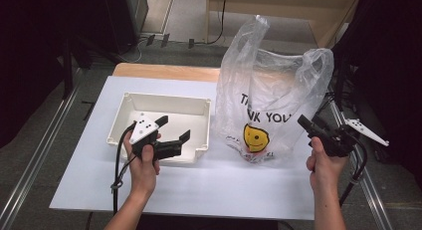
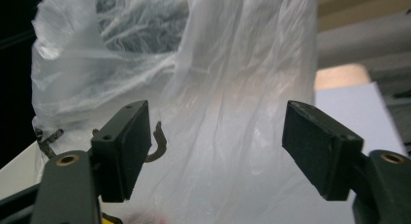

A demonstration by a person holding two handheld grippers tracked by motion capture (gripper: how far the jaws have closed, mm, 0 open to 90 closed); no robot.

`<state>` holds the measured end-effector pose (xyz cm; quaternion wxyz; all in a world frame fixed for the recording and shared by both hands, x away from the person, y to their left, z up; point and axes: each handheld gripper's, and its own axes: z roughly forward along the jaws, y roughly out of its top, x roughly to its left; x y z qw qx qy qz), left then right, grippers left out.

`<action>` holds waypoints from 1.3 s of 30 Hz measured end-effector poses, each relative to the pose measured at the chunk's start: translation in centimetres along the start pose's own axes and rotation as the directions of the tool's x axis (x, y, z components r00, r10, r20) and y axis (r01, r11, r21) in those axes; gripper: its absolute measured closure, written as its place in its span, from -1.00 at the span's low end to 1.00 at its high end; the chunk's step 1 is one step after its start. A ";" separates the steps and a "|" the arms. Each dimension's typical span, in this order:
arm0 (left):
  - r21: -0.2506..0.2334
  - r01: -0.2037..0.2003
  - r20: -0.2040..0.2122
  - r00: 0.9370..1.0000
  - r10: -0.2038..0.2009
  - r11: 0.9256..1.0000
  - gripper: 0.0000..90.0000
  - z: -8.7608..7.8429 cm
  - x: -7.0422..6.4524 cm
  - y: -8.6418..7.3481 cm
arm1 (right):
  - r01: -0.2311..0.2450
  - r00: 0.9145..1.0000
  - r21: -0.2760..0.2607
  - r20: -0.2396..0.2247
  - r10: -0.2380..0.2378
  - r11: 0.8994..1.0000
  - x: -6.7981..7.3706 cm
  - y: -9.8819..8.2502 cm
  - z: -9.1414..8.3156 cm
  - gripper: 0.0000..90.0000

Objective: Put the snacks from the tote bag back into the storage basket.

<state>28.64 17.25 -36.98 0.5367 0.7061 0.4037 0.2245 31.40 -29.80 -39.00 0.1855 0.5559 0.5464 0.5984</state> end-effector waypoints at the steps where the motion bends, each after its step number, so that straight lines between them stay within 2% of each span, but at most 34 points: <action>1: 0.000 -0.006 0.001 1.000 0.006 1.000 -0.70 0.4 -0.3 0.2 | -0.013 1.000 0.024 -0.003 0.013 1.000 -0.1 -0.2 0.4 -0.29; 3: 0.001 -0.012 0.008 1.000 0.012 1.000 -0.69 1.3 -0.8 0.8 | 0.008 1.000 0.058 -0.006 -0.008 0.998 0.0 -0.5 1.0 0.01; 7: 0.000 -0.009 0.006 1.000 0.009 1.000 -0.69 2.7 -1.6 1.6 | 0.067 0.996 0.082 -0.061 -0.062 0.994 0.7 -0.8 1.3 0.49; 11: 0.008 -0.005 0.010 1.000 0.005 1.000 -0.69 4.2 -2.4 2.2 | 0.102 0.994 0.086 -0.050 -0.098 0.991 0.8 -1.1 1.3 0.85; 15: 0.000 0.012 0.028 1.000 -0.012 1.000 -0.70 5.6 -2.8 3.0 | 0.125 0.991 0.079 -0.053 -0.121 0.989 1.3 -1.4 0.9 1.00; 19: 0.001 0.054 0.053 0.997 -0.054 0.999 -0.71 6.9 -2.8 3.9 | 0.159 0.985 0.067 -0.077 -0.154 0.985 1.8 -1.3 0.7 1.00; 25: 0.042 0.071 0.067 0.995 -0.074 0.997 -0.68 9.2 -3.0 4.5 | 0.218 0.971 0.073 -0.117 -0.209 0.973 2.7 -1.4 0.7 1.00; 28: 0.047 0.060 0.073 0.995 -0.063 0.997 -0.59 10.0 -3.4 4.5 | 0.231 0.968 0.068 -0.116 -0.222 0.971 3.1 -1.3 0.6 1.00; 30: 0.059 0.052 0.088 0.994 -0.057 0.997 -0.32 10.3 -3.6 4.4 | 0.231 0.968 0.057 -0.112 -0.224 0.971 3.1 -1.2 0.4 1.00; 32: 0.082 0.046 0.106 0.993 -0.054 0.996 0.07 10.5 -3.6 4.2 | 0.223 0.970 0.044 -0.110 -0.217 0.974 3.1 -1.0 0.1 0.92; 34: 0.118 0.027 0.125 0.991 -0.041 0.993 0.45 10.7 -3.7 3.9 | 0.199 0.975 0.018 -0.104 -0.196 0.980 2.9 -0.8 -0.2 0.66; 35: 0.133 0.013 0.137 0.990 -0.032 0.991 0.65 10.8 -3.7 3.7 | 0.186 0.979 0.000 -0.087 -0.185 0.983 2.7 -0.7 -0.3 0.49; 37: 0.159 0.006 0.160 0.987 -0.032 0.987 0.90 10.8 -3.7 3.4 | 0.155 0.987 -0.030 -0.035 -0.156 0.987 2.3 -0.6 -0.6 0.12; 39: 0.175 0.001 0.167 0.986 -0.031 0.985 1.00 10.7 -3.7 3.1 | 0.134 0.991 -0.035 0.010 -0.134 0.990 2.0 -0.5 -0.7 -0.15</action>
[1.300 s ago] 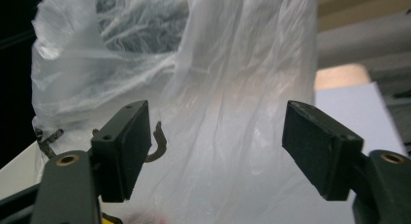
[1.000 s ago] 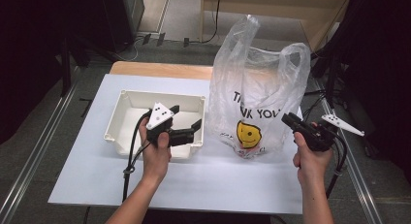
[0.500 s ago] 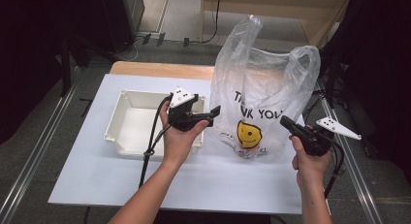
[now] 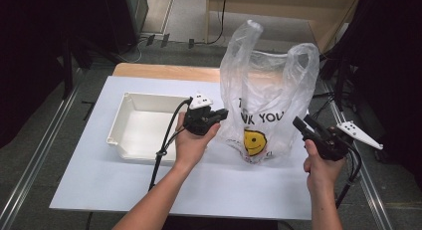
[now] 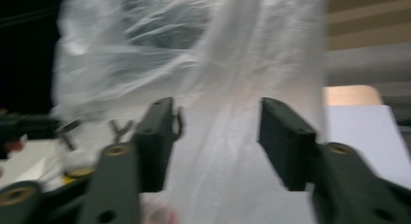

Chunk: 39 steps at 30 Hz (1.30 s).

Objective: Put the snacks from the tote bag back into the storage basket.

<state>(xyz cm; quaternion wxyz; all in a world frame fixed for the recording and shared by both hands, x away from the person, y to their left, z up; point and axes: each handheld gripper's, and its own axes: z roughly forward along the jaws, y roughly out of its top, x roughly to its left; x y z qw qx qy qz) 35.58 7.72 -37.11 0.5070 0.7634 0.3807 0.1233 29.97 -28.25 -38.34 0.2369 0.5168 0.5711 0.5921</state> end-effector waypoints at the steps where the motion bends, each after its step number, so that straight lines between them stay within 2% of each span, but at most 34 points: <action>1: 0.005 -0.002 0.005 1.000 0.002 1.000 1.00 0.0 0.0 -0.2 | -0.013 1.000 0.003 0.023 0.013 1.000 -0.2 0.0 0.0 -0.28; 3: 0.016 -0.006 0.015 1.000 0.006 1.000 1.00 0.1 -0.3 -0.6 | -0.039 0.998 0.005 0.039 0.039 0.999 -0.5 0.0 0.0 -0.45; 5: 0.039 -0.021 0.031 0.999 0.020 0.999 1.00 0.3 -0.7 -1.1 | -0.066 0.997 0.018 0.028 0.066 0.998 -0.8 -0.1 0.2 -0.57; 6: 0.050 -0.029 0.039 0.999 0.027 0.998 1.00 0.5 -0.9 -1.3 | -0.079 0.997 0.027 0.009 0.079 0.997 -1.0 -0.2 0.5 -0.60; 7: 0.063 -0.038 0.045 0.998 0.035 0.997 1.00 0.6 -1.1 -1.5 | -0.079 0.997 0.027 0.009 0.079 0.997 -1.0 -0.2 0.5 -0.60; 10: 0.084 -0.050 0.067 0.997 0.044 0.995 1.00 1.1 -1.6 -2.1 | -0.079 0.996 0.044 -0.044 0.081 0.996 -0.8 -0.4 0.9 -0.56; 12: 0.098 -0.066 0.077 0.995 0.059 0.993 1.00 1.3 -1.9 -2.5 | -0.070 0.993 0.065 -0.086 0.075 0.995 -0.6 -0.6 1.3 -0.47; 13: 0.105 -0.069 0.078 0.995 0.061 0.992 1.00 1.4 -2.0 -2.7 | -0.064 0.991 0.085 -0.110 0.074 0.994 -0.4 -0.8 1.6 -0.35; 15: 0.108 -0.073 0.081 0.995 0.065 0.991 1.00 1.4 -2.1 -2.9 | -0.065 0.990 0.091 -0.115 0.075 0.994 -0.3 -0.9 1.8 -0.27; 18: 0.105 -0.072 0.085 0.994 0.063 0.992 1.00 1.4 -2.3 -3.2 | -0.054 0.990 0.105 -0.127 0.067 0.993 -0.1 -1.3 2.2 0.00; 21: 0.108 -0.078 0.086 0.994 0.069 0.991 1.00 1.4 -2.5 -3.4 | -0.024 0.986 0.120 -0.158 0.043 0.993 0.3 -1.6 2.4 0.33; 22: 0.108 -0.077 0.087 0.994 0.068 0.991 1.00 1.4 -2.5 -3.5 | -0.007 0.987 0.122 -0.160 0.027 0.992 0.4 -1.7 2.5 0.51; 25: 0.113 -0.060 0.098 0.994 0.049 0.992 1.00 1.5 -2.5 -3.8 | 0.038 0.994 0.151 -0.109 -0.021 0.988 0.8 -2.0 2.8 0.86; 27: 0.124 -0.037 0.097 0.995 0.025 0.992 1.00 1.5 -2.4 -4.1 | 0.051 0.997 0.166 -0.058 -0.042 0.985 0.7 -2.4 3.0 0.99; 31: 0.134 -0.017 0.077 0.997 0.006 0.991 1.00 1.3 -2.3 -4.7 | 0.033 0.999 0.210 0.029 -0.040 0.977 -0.2 -3.4 3.4 1.00; 32: 0.135 -0.001 0.079 0.997 -0.010 0.991 1.00 1.2 -2.0 -5.0 | 0.023 0.996 0.228 0.077 -0.041 0.973 -0.9 -3.9 3.5 1.00; 33: 0.135 -0.001 0.079 0.997 -0.010 0.991 1.00 1.2 -2.0 -5.0 | 0.023 0.996 0.228 0.077 -0.041 0.973 -0.9 -3.9 3.5 1.00; 36: 0.135 0.014 0.076 0.997 -0.025 0.991 1.00 1.1 -1.7 -5.4 | -0.004 0.989 0.267 0.145 -0.036 0.964 -1.8 -4.8 3.7 1.00; 37: 0.136 0.013 0.078 0.997 -0.024 0.991 1.00 1.1 -1.7 -5.5 | -0.019 0.987 0.267 0.159 -0.025 0.964 -2.1 -4.9 3.7 1.00; 38: 0.132 0.015 0.080 0.996 -0.026 0.991 1.00 1.0 -1.8 -5.5 | -0.034 0.986 0.252 0.166 -0.008 0.967 -2.3 -4.9 3.5 1.00; 39: 0.127 0.014 0.084 0.996 -0.025 0.992 1.00 0.9 -1.8 -5.5 | -0.042 0.987 0.227 0.158 0.005 0.973 -2.3 -4.8 3.1 0.91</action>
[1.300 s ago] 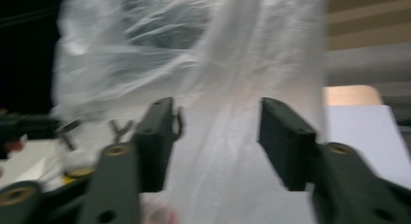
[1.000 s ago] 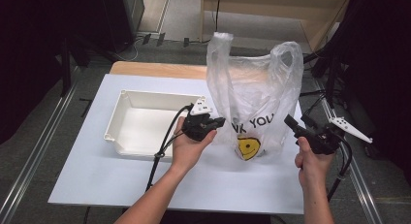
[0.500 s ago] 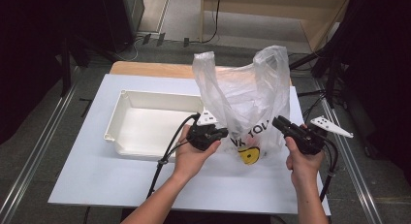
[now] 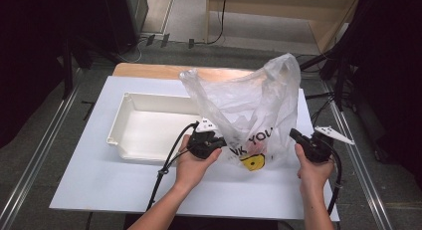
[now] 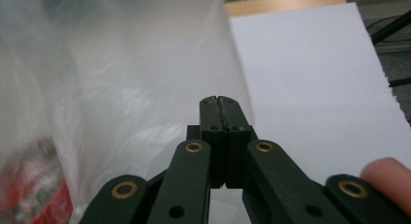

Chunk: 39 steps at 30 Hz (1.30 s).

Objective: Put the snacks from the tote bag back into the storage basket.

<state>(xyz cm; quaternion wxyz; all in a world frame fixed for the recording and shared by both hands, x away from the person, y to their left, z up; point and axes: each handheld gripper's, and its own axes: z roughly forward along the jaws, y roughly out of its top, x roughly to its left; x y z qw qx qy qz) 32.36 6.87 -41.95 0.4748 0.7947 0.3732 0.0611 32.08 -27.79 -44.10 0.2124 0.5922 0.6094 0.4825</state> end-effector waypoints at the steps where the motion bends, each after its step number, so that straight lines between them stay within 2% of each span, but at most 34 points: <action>1: -0.008 -0.007 0.005 1.000 0.007 1.000 1.00 -0.1 -0.1 0.0 | -0.011 1.000 -0.032 -0.026 0.010 0.999 0.0 0.2 -0.5 0.82; 2: -0.017 -0.011 0.007 1.000 0.011 1.000 1.00 -0.2 -0.2 0.1 | -0.020 0.998 -0.067 -0.060 0.016 0.998 0.2 0.6 -1.0 0.76; 4: -0.030 -0.018 0.004 1.000 0.018 0.999 1.00 -0.3 -0.5 0.3 | -0.005 0.994 -0.132 -0.108 -0.009 0.991 0.9 1.4 -2.4 0.64; 6: -0.039 -0.014 0.002 1.000 0.014 0.999 1.00 -0.3 -0.7 0.4 | 0.033 0.989 -0.196 -0.136 -0.060 0.980 2.0 2.2 -3.7 0.54; 9: -0.040 -0.015 0.001 1.000 0.015 0.999 1.00 -0.2 -0.8 0.5 | 0.049 0.975 -0.275 -0.194 -0.105 0.960 3.5 3.2 -5.5 0.31; 10: -0.040 -0.019 0.001 1.000 0.019 0.999 1.00 -0.2 -0.9 0.5 | 0.054 0.970 -0.290 -0.212 -0.119 0.955 4.0 3.5 -5.9 0.23; 11: -0.039 -0.024 0.002 1.000 0.025 0.999 1.00 -0.2 -1.0 0.5 | 0.057 0.963 -0.291 -0.238 -0.130 0.955 4.5 3.7 -6.1 0.12; 13: -0.039 -0.032 0.002 0.999 0.032 0.999 1.00 -0.2 -1.1 0.5 | 0.061 0.950 -0.275 -0.279 -0.141 0.959 5.2 4.0 -6.1 -0.06; 14: -0.036 -0.040 0.000 0.999 0.040 0.999 1.00 -0.2 -1.2 0.5 | 0.067 0.949 -0.267 -0.281 -0.144 0.961 5.5 4.0 -5.9 -0.10; 17: -0.033 -0.048 0.000 0.999 0.048 0.998 1.00 -0.1 -1.4 0.4 | 0.073 0.952 -0.238 -0.273 -0.139 0.968 6.0 3.6 -4.8 -0.12; 19: -0.033 -0.049 0.002 0.999 0.049 0.998 1.00 0.0 -1.5 0.4 | 0.068 0.951 -0.213 -0.280 -0.127 0.975 6.1 3.3 -4.1 0.01; 23: -0.018 -0.061 -0.008 0.998 0.061 0.998 1.00 0.2 -1.4 0.3 | 0.080 0.961 -0.160 -0.250 -0.119 0.984 6.2 2.7 -3.0 0.64; 26: 0.003 -0.059 -0.034 0.998 0.059 0.998 1.00 0.2 -1.2 0.2 | 0.090 0.975 -0.129 -0.190 -0.113 0.988 5.9 2.2 -2.4 0.94; 27: 0.011 -0.059 -0.044 0.997 0.059 0.998 1.00 0.2 -1.2 0.2 | 0.094 0.979 -0.117 -0.170 -0.113 0.989 5.7 2.0 -2.3 0.98; 28: 0.019 -0.055 -0.052 0.997 0.056 0.998 1.00 0.2 -1.1 0.0 | 0.103 0.985 -0.096 -0.129 -0.115 0.990 5.3 1.6 -1.9 1.00; 31: 0.032 -0.055 -0.059 0.997 0.057 0.998 1.00 0.2 -1.0 -0.1 | 0.094 0.989 -0.069 -0.110 -0.101 0.993 4.8 1.1 -1.4 1.00; 34: 0.033 -0.048 -0.049 0.998 0.050 0.998 1.00 0.1 -0.9 -0.4 | 0.079 0.992 -0.030 -0.095 -0.082 0.996 4.3 0.4 -0.7 1.00; 35: 0.021 -0.041 -0.042 0.998 0.042 0.999 0.87 0.0 -0.8 -0.4 | 0.081 0.992 -0.026 -0.096 -0.083 0.996 4.2 0.3 -0.7 1.00; 39: -0.061 -0.009 -0.015 1.000 0.008 0.998 0.10 -1.1 -0.9 0.0 | 0.090 0.989 -0.049 -0.113 -0.095 0.995 4.4 0.3 -0.9 0.99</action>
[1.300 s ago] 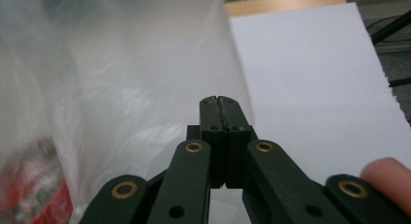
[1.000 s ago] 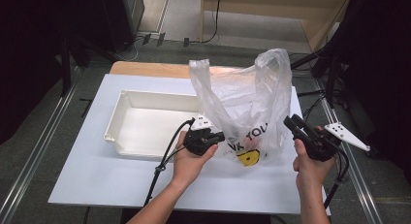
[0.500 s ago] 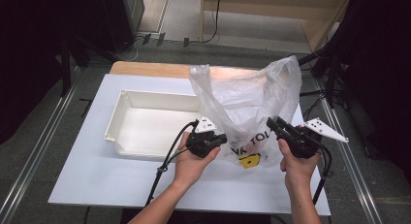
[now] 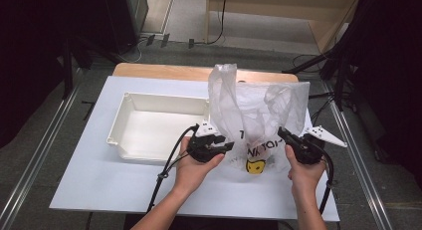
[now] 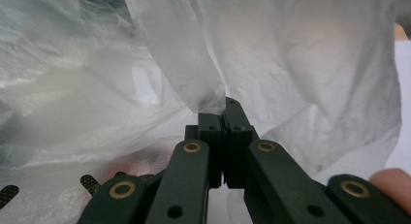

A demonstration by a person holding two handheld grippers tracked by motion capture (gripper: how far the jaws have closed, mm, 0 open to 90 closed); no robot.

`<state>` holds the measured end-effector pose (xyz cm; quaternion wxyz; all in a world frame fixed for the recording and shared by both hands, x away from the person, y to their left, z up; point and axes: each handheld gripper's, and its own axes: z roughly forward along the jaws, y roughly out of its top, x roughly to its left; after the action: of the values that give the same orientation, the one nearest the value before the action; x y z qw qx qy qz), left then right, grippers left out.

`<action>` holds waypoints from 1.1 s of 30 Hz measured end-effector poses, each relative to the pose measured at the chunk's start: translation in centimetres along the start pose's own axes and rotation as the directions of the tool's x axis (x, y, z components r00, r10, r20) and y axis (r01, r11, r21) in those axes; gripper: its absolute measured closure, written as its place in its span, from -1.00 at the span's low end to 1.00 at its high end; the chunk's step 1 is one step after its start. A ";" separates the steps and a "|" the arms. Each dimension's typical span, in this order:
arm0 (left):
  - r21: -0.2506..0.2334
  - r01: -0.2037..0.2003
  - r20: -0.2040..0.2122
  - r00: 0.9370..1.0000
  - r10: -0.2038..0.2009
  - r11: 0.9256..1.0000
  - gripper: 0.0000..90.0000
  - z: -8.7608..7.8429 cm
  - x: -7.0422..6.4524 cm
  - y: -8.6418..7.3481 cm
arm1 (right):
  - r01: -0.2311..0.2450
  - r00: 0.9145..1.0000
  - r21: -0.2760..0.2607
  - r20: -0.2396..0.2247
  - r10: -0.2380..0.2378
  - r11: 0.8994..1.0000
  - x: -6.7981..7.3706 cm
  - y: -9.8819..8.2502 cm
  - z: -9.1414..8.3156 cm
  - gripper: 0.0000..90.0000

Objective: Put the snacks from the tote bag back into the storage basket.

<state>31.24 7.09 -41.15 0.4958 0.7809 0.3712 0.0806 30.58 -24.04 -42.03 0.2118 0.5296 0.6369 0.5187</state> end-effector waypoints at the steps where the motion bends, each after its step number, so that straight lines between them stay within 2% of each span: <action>1: -0.022 0.011 0.005 1.000 -0.011 1.000 -0.06 -0.3 -0.1 0.2 | 0.002 1.000 -0.003 0.000 -0.002 1.000 0.1 0.0 -0.1 0.99; 3: -0.071 0.022 0.023 1.000 -0.021 0.997 -0.30 -1.2 -0.1 0.5 | 0.006 1.000 -0.007 -0.003 -0.006 1.000 0.2 0.0 -0.1 0.99; 6: -0.142 0.019 0.028 1.000 -0.015 0.990 -0.55 -2.6 -0.3 1.1 | 0.012 1.000 -0.011 0.000 -0.012 1.000 0.3 0.0 -0.2 0.99; 8: -0.184 0.016 0.032 0.999 -0.011 0.983 -0.69 -3.5 -0.5 1.5 | 0.011 1.000 -0.015 -0.002 -0.011 1.000 0.5 0.1 -0.3 0.99; 9: -0.201 0.012 0.035 0.999 -0.005 0.979 -0.69 -3.9 -0.6 1.7 | 0.016 1.000 -0.019 -0.002 -0.017 1.000 0.5 0.1 -0.3 0.99; 11: -0.219 0.015 0.021 1.000 -0.010 0.976 -0.76 -4.4 -1.0 2.2 | 0.018 1.000 -0.021 -0.005 -0.018 1.000 0.6 0.1 -0.3 0.99; 15: -0.221 0.022 -0.023 0.999 -0.028 0.975 -0.83 -4.4 -2.3 3.3 | 0.030 0.999 -0.022 -0.012 -0.031 0.999 1.1 0.1 -0.2 0.98; 17: -0.209 0.013 -0.030 0.999 -0.020 0.978 -0.88 -3.9 -3.0 3.7 | 0.040 0.999 -0.026 -0.016 -0.041 0.999 1.4 0.1 -0.2 0.98; 19: -0.195 0.004 -0.014 1.000 -0.007 0.981 -0.92 -3.2 -3.5 4.0 | 0.051 0.998 -0.031 -0.024 -0.052 0.998 1.7 0.1 -0.2 0.98; 21: -0.174 -0.001 -0.037 0.999 -0.006 0.985 -0.89 -2.5 -3.8 4.1 | 0.062 0.998 -0.034 -0.031 -0.063 0.997 1.9 0.1 -0.2 0.98; 22: -0.170 0.000 -0.045 0.999 -0.007 0.985 -0.72 -2.2 -3.8 4.1 | 0.067 0.997 -0.033 -0.036 -0.069 0.997 2.0 0.0 -0.3 0.98; 24: -0.165 -0.005 -0.037 0.999 -0.001 0.986 -0.33 -1.8 -3.6 4.0 | 0.080 0.996 -0.034 -0.040 -0.081 0.996 2.1 0.0 -0.3 0.98; 28: -0.140 -0.019 -0.036 0.999 0.014 0.990 0.60 -1.4 -3.2 3.7 | 0.100 0.994 -0.039 -0.044 -0.101 0.994 2.2 -0.1 -0.4 0.98; 31: -0.103 -0.015 -0.034 0.999 0.012 0.995 0.98 -0.7 -2.8 3.2 | 0.088 0.995 -0.033 -0.048 -0.089 0.996 2.0 -0.2 -0.4 0.98; 33: -0.072 -0.007 -0.036 0.999 0.004 0.997 1.00 -0.1 -2.5 2.5 | 0.079 0.996 -0.026 -0.050 -0.080 0.997 1.9 -0.4 -0.4 0.97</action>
<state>30.66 4.88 -38.37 0.5168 0.7618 0.3749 0.1095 29.41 -22.44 -41.66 0.2224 0.4880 0.6562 0.5310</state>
